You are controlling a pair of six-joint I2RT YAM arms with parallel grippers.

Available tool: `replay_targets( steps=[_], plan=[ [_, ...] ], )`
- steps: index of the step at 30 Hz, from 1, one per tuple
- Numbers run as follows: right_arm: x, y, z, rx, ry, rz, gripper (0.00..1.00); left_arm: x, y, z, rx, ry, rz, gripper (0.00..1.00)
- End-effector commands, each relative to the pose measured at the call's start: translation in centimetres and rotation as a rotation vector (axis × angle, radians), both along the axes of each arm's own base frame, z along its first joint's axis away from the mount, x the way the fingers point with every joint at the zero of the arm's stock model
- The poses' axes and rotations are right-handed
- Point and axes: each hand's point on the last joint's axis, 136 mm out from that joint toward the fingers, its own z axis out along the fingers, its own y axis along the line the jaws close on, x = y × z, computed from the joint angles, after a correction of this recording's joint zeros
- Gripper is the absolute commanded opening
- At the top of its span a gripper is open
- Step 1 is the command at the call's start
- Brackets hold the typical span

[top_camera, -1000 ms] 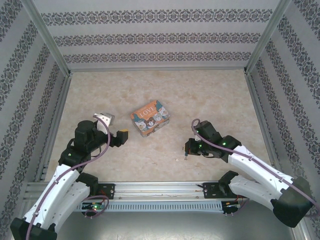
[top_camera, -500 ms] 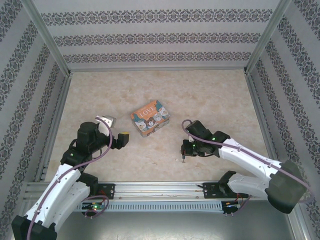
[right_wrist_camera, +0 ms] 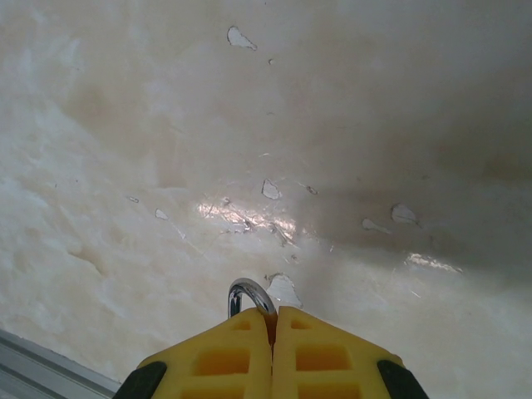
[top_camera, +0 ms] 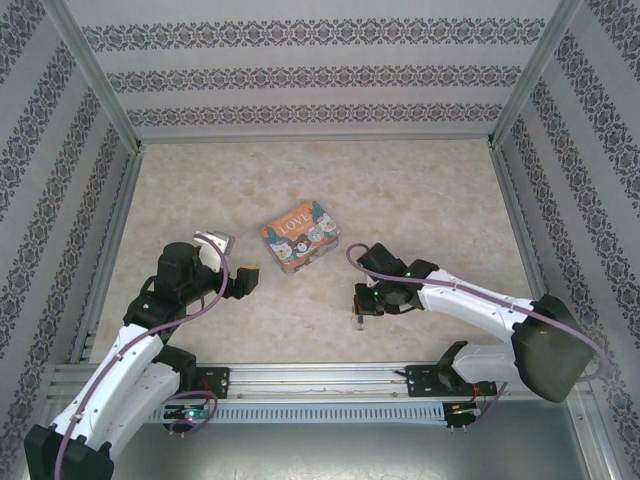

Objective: Unlock the padlock with the key

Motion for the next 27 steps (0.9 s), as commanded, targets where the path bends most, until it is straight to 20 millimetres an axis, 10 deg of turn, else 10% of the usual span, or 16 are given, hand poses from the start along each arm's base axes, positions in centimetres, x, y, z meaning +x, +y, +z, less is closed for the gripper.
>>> replay_targets(
  steps=[1, 27],
  plan=[
    [0.3, 1.1, 0.3, 0.022, -0.007, 0.025, 0.00, 0.3, 0.4, 0.2, 0.019, -0.029, 0.004, 0.99],
    [0.7, 2.6, -2.2, -0.010, 0.045, 0.079, 0.00, 0.5, 0.6, -0.1, 0.036, -0.023, 0.013, 0.99]
  ],
)
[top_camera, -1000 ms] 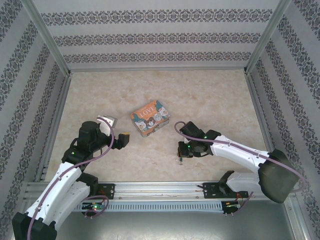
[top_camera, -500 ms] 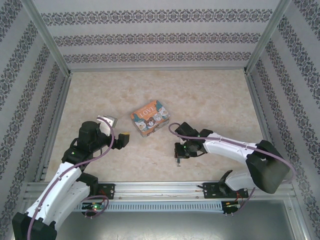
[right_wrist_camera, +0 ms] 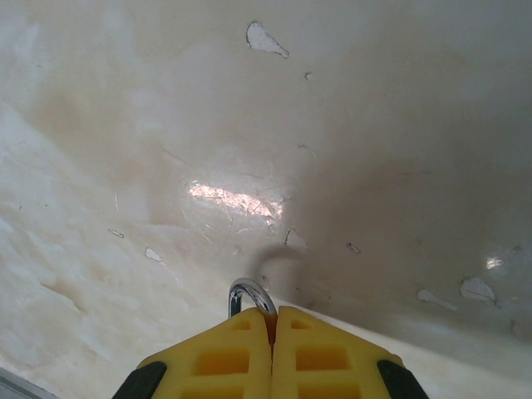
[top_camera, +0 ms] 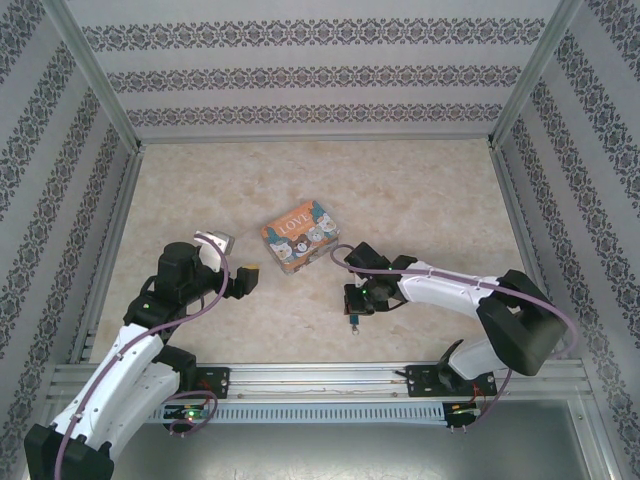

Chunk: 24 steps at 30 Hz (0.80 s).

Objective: Unlock the padlock with the key

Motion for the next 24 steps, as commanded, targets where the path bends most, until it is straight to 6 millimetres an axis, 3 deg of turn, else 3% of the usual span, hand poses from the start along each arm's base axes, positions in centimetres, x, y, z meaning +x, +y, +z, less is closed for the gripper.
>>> replay_targets(
  steps=[1, 12, 24],
  plan=[
    [0.12, 0.79, 0.28, 0.011, -0.007, 0.029, 0.00, 0.36, 0.48, -0.04, 0.025, -0.020, 0.009, 0.99],
    [0.10, 0.69, 0.02, 0.003, -0.003, 0.027, 0.03, 0.39, 0.48, -0.16, 0.027, -0.015, 0.009, 0.99],
    [0.32, 0.66, 0.61, 0.007, -0.020, 0.024, 0.15, 0.44, 0.57, -0.36, 0.031, -0.010, 0.014, 0.99]
  ],
)
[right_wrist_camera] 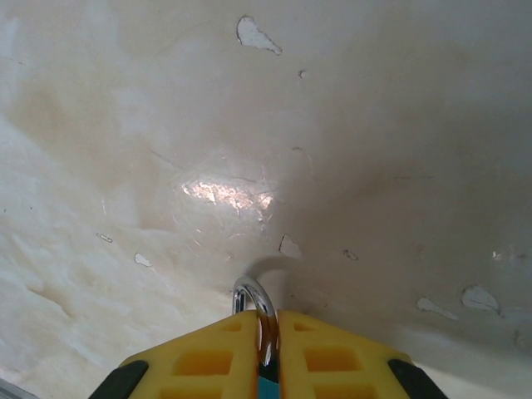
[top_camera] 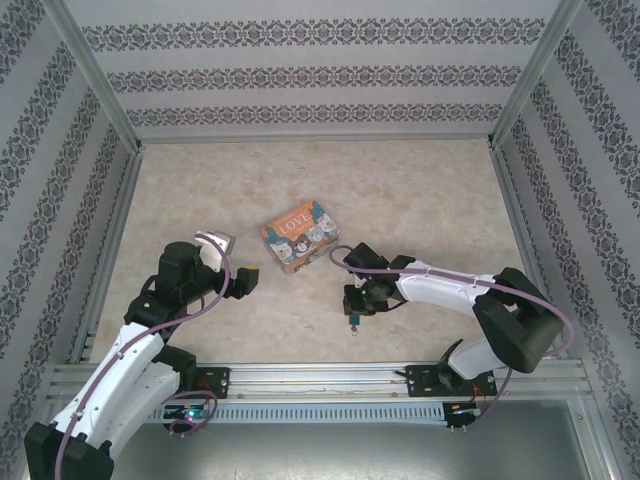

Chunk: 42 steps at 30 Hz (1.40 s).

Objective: Unlock the padlock with the key

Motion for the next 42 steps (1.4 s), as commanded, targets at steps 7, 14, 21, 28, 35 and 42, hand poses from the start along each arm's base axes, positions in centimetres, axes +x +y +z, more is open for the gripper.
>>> replay_targets(
  steps=[7, 14, 21, 28, 35, 42],
  plan=[
    [0.7, 0.3, 2.2, 0.013, -0.053, 0.022, 0.20, 0.4, 0.7, -0.1, 0.027, -0.015, 0.022, 0.99],
    [1.8, -1.7, 4.3, -0.034, -0.139, -0.002, 0.26, 0.5, 0.8, -0.4, 0.036, -0.010, 0.029, 0.99],
    [3.5, -4.4, 7.7, -0.051, -0.259, -0.037, 0.30, 0.6, 0.8, -0.5, 0.041, -0.006, 0.030, 0.99],
    [6.2, -7.2, 12.1, -0.021, -0.446, -0.105, 0.43, 0.6, 0.9, -0.8, 0.047, 0.003, 0.035, 0.99],
    [8.5, -9.3, 13.8, -0.054, -0.562, -0.118, 0.51, 0.7, 1.1, -0.9, 0.053, 0.008, 0.045, 0.99],
    [11.9, -12.8, 14.1, -0.121, -0.743, -0.165, 0.64, 0.8, 1.4, -1.1, 0.066, 0.010, 0.057, 0.99]
  ],
)
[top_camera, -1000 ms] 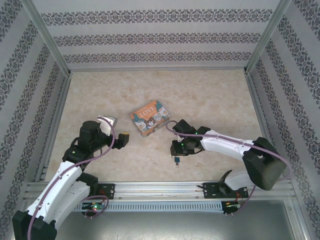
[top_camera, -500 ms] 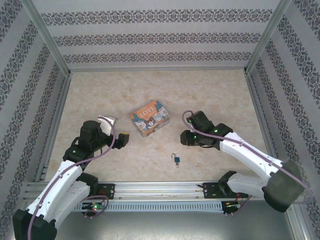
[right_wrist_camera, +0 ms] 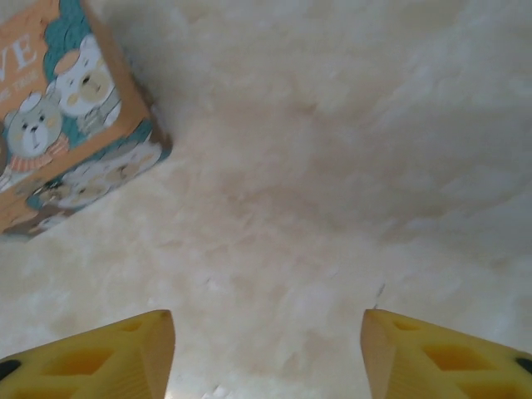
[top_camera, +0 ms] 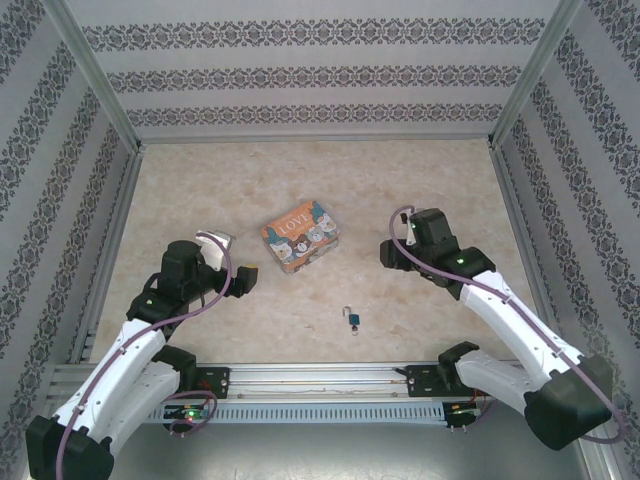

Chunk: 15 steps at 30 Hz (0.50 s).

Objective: Unlock the padlock with the key

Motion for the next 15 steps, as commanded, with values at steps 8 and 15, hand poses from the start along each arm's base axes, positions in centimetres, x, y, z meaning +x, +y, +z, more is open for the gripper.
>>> replay_targets(
  steps=[8, 15],
  plan=[
    [4.7, -6.1, 0.0, -0.153, -0.280, -0.090, 0.89, 0.3, 0.8, -0.3, 0.037, -0.013, 0.024, 0.99],
    [7.1, -9.0, -1.9, -0.176, -0.393, -0.163, 0.98, 0.4, 1.0, -0.5, 0.037, -0.004, 0.035, 0.99]
  ],
)
